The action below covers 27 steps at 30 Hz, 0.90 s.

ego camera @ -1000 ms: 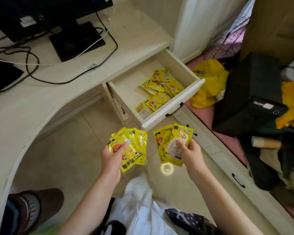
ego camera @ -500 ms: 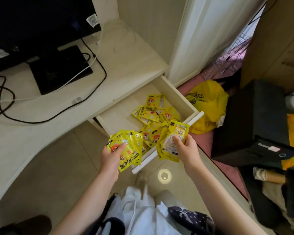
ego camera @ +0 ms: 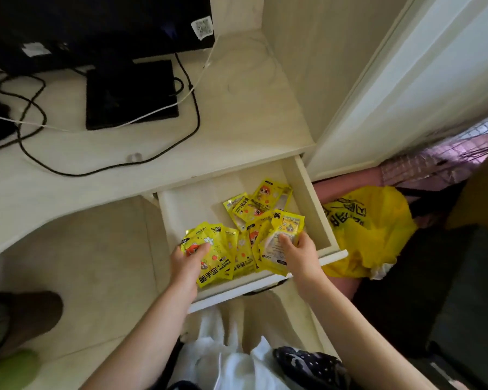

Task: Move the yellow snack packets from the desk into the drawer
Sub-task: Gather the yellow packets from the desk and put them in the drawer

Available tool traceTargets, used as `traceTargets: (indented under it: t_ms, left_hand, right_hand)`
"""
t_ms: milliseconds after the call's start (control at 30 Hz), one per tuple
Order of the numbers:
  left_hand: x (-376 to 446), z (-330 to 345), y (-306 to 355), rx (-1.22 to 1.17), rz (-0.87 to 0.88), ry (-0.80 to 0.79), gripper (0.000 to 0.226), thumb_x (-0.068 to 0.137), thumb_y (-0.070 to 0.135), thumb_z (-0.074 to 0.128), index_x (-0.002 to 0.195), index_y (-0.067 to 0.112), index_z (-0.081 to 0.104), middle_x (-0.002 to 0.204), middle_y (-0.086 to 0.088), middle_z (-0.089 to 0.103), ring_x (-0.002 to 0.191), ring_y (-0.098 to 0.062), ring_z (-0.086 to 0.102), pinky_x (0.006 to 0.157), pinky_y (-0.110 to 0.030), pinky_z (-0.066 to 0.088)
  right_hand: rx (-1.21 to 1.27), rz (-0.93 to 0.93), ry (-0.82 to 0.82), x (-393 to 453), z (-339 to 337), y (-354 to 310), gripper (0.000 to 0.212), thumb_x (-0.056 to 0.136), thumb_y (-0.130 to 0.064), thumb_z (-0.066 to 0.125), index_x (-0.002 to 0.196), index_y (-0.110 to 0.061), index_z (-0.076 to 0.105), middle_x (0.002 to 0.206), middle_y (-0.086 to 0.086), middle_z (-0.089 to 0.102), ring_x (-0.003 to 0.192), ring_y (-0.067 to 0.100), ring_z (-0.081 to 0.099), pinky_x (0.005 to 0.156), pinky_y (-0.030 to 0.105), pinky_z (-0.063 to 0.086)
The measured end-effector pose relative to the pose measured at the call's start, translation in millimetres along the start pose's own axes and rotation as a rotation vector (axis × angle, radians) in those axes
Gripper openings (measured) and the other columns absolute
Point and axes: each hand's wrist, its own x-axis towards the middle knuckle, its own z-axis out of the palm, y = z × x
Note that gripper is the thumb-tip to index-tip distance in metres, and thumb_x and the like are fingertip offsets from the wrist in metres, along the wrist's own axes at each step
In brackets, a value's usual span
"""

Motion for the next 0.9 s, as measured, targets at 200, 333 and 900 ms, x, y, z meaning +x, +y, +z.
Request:
traceTargets:
  t_ms: [200, 333, 900]
  left_hand:
    - [24, 30, -7, 0.043, -0.028, 0.159, 0.018, 0.081, 0.019, 0.074, 0.087, 0.013, 0.058, 0.083, -0.007, 0.063, 0.055, -0.020, 0.055, 0.051, -0.026, 0.041]
    - [52, 37, -6, 0.122, -0.067, 0.180, 0.025, 0.080, 0.026, 0.075, 0.094, 0.012, 0.060, 0.084, -0.005, 0.064, 0.060, -0.021, 0.058, 0.053, -0.025, 0.040]
    - [142, 49, -17, 0.178, -0.165, 0.106, 0.001, 0.085, 0.012, 0.067, 0.085, 0.012, 0.067, 0.082, -0.010, 0.069, 0.076, -0.030, 0.066, 0.073, -0.041, 0.054]
  right_hand:
    - [-0.086, 0.056, -0.123, 54, 17, -9, 0.025, 0.096, -0.021, 0.052, 0.114, -0.004, 0.047, 0.106, 0.014, 0.057, 0.092, 0.023, 0.057, 0.066, 0.029, 0.051]
    - [-0.158, 0.082, -0.206, 90, 46, -12, 0.032, 0.097, -0.017, 0.051, 0.125, -0.005, 0.046, 0.100, 0.008, 0.060, 0.077, 0.013, 0.057, 0.062, 0.027, 0.050]
    - [-0.476, 0.060, -0.232, 195, 93, -4, 0.033, 0.096, -0.025, 0.051, 0.124, -0.010, 0.057, 0.104, 0.008, 0.068, 0.081, 0.020, 0.061, 0.068, 0.032, 0.051]
